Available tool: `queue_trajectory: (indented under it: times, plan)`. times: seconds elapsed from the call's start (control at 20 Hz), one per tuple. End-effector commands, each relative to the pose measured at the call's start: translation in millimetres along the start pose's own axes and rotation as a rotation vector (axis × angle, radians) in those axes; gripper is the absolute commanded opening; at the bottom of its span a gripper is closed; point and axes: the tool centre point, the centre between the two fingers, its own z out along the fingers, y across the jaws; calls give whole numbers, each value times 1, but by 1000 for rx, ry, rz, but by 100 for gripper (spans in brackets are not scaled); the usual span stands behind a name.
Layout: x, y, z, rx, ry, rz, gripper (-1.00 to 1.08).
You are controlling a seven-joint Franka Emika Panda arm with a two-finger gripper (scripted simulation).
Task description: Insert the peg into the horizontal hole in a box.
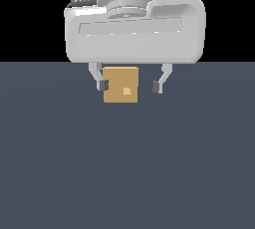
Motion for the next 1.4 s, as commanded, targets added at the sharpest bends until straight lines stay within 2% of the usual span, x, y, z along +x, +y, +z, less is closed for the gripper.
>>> queue_trajectory:
  times: [0.0,0.2,0.45,0.65,0.9,1.35]
  plan:
    - [-39,3,13,0,-2,108,100]
    - [-106,-1,35,-1,-5,302,100]
    - [-186,-26,62,-1,-6,541,100]
    - [-230,-50,79,-1,-7,684,100]
    - [-254,-67,89,-1,-6,767,100]
    - [-254,-68,101,0,-6,768,100]
